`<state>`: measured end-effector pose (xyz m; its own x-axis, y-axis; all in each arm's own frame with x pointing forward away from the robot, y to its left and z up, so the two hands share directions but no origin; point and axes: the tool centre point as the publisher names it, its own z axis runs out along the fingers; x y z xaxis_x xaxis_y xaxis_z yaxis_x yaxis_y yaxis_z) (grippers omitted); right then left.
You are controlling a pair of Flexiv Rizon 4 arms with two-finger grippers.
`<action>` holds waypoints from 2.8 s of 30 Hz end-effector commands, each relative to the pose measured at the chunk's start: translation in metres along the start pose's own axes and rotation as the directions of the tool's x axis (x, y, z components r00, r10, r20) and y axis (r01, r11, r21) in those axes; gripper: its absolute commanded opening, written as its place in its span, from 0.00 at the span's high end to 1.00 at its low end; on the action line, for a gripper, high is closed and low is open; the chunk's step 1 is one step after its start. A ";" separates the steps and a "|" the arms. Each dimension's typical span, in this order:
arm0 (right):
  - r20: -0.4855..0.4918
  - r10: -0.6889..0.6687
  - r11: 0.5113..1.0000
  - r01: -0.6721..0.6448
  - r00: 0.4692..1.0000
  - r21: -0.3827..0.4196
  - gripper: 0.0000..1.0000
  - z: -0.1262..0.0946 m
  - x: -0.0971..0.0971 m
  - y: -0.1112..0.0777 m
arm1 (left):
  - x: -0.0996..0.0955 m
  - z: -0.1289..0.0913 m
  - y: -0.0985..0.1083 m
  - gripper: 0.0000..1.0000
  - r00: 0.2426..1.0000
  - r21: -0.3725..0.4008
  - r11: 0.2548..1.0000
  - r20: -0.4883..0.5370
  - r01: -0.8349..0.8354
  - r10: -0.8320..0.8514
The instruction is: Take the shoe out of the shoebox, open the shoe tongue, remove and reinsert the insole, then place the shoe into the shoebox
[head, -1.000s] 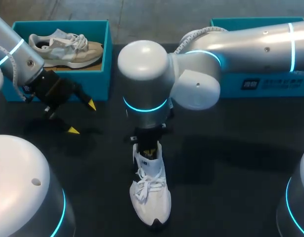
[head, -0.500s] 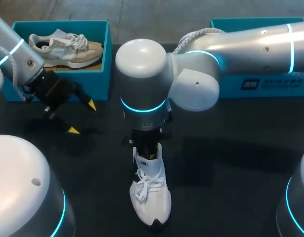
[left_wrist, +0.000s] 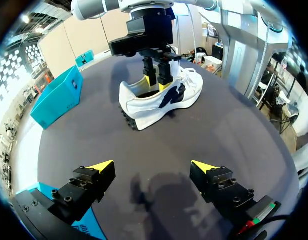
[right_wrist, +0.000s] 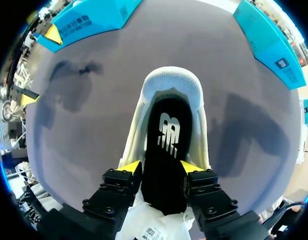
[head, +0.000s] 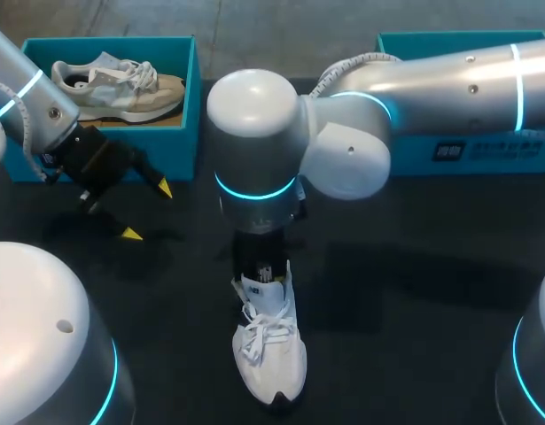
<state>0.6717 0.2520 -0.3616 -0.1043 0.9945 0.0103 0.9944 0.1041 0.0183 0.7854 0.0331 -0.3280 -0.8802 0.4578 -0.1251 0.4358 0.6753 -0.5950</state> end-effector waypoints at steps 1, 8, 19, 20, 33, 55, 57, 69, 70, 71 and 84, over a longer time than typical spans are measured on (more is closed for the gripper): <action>0.006 0.002 1.000 -0.002 1.000 0.005 0.46 -0.002 0.003 -0.001 | -0.001 0.000 0.000 0.00 1.000 -0.002 1.000 -0.004 0.000 0.000; 0.001 0.011 1.000 -0.011 1.000 0.013 0.19 -0.004 0.003 -0.006 | -0.001 0.000 0.000 0.00 1.000 -0.002 1.000 -0.004 0.000 0.000; -0.019 0.040 0.999 -0.040 0.999 0.034 0.00 -0.004 0.004 -0.021 | -0.001 0.000 0.000 0.00 1.000 -0.002 1.000 -0.004 0.000 0.000; -0.020 0.042 0.999 -0.042 0.999 0.035 0.00 -0.005 0.005 -0.023 | -0.001 0.000 0.000 0.00 1.000 -0.002 1.000 -0.004 0.000 0.000; -0.012 0.078 0.997 -0.077 0.997 0.022 0.00 -0.018 0.014 -0.042 | -0.001 0.000 0.000 0.00 1.000 -0.002 1.000 -0.004 0.000 0.000; 0.066 0.129 0.991 -0.127 0.989 -0.041 0.02 -0.065 0.022 -0.069 | -0.001 0.000 0.000 0.00 1.000 -0.002 1.000 -0.004 0.000 0.000; 0.074 0.143 0.989 -0.140 0.987 -0.045 0.03 -0.069 0.026 -0.074 | -0.001 0.000 0.000 0.00 1.000 -0.002 1.000 -0.004 0.000 0.000; 0.094 0.184 0.982 -0.179 0.978 -0.061 0.53 -0.072 0.037 -0.088 | -0.001 0.000 0.000 0.00 1.000 -0.002 1.000 -0.004 0.000 0.000; 0.098 0.188 0.981 -0.182 0.977 -0.061 0.53 -0.072 0.037 -0.090 | -0.001 0.000 0.000 0.00 1.000 -0.002 1.000 -0.004 0.000 0.000; 0.101 0.194 0.980 -0.188 0.976 -0.064 0.52 -0.072 0.036 -0.092 | -0.001 0.000 0.000 0.00 1.000 -0.002 1.000 -0.004 0.000 0.000; 0.152 0.221 0.975 -0.214 0.963 -0.057 0.51 -0.070 0.020 -0.095 | -0.001 0.000 0.000 0.00 1.000 -0.002 1.000 -0.004 0.000 0.000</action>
<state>0.5817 0.2558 -0.2921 -0.2128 0.9716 -0.1038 0.9769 0.2096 -0.0408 0.7854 0.0331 -0.3280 -0.8802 0.4578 -0.1251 0.4358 0.6753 -0.5950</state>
